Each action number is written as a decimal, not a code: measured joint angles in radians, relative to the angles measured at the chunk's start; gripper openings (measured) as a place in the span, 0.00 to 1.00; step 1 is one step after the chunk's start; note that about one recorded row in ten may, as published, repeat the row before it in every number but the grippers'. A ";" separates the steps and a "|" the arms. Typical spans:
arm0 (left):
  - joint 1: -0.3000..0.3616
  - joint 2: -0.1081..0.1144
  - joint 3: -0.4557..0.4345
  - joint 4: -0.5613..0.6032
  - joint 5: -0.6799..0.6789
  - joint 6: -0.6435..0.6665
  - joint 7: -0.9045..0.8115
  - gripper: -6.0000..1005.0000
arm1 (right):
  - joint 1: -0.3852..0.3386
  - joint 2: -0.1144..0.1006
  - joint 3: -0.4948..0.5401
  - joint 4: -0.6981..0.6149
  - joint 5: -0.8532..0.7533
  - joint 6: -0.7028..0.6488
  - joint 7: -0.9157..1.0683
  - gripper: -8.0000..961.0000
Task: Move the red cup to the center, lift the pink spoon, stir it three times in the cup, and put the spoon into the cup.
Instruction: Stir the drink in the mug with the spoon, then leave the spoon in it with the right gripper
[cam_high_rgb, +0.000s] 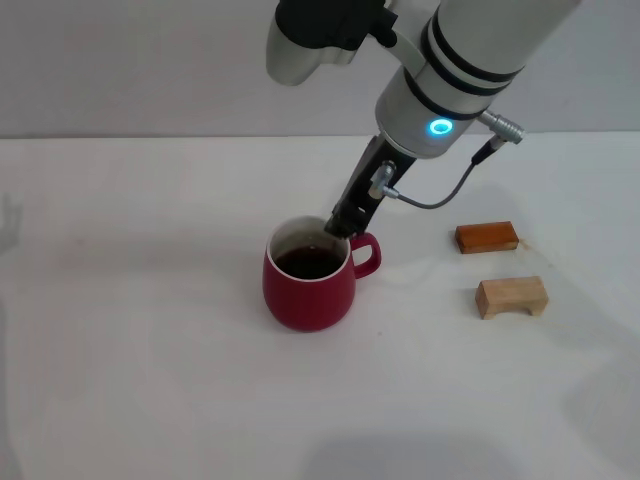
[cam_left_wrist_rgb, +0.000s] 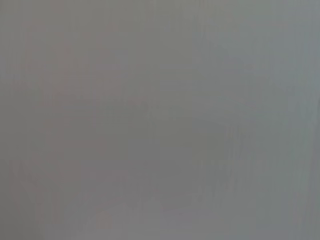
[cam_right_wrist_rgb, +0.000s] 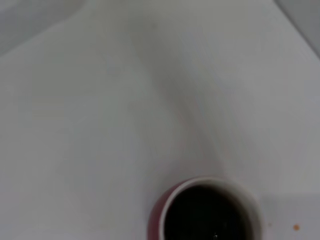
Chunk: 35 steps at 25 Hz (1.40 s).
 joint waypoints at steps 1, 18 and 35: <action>0.000 0.001 0.000 0.000 0.000 0.000 0.000 0.84 | 0.000 0.000 0.000 0.000 0.000 0.000 0.000 0.17; 0.001 0.001 0.000 0.000 -0.001 0.001 -0.001 0.84 | 0.009 0.000 -0.032 -0.009 -0.005 -0.112 0.002 0.17; 0.001 0.000 0.000 -0.002 0.000 0.011 -0.002 0.84 | 0.013 0.000 -0.024 0.016 0.074 -0.065 -0.001 0.17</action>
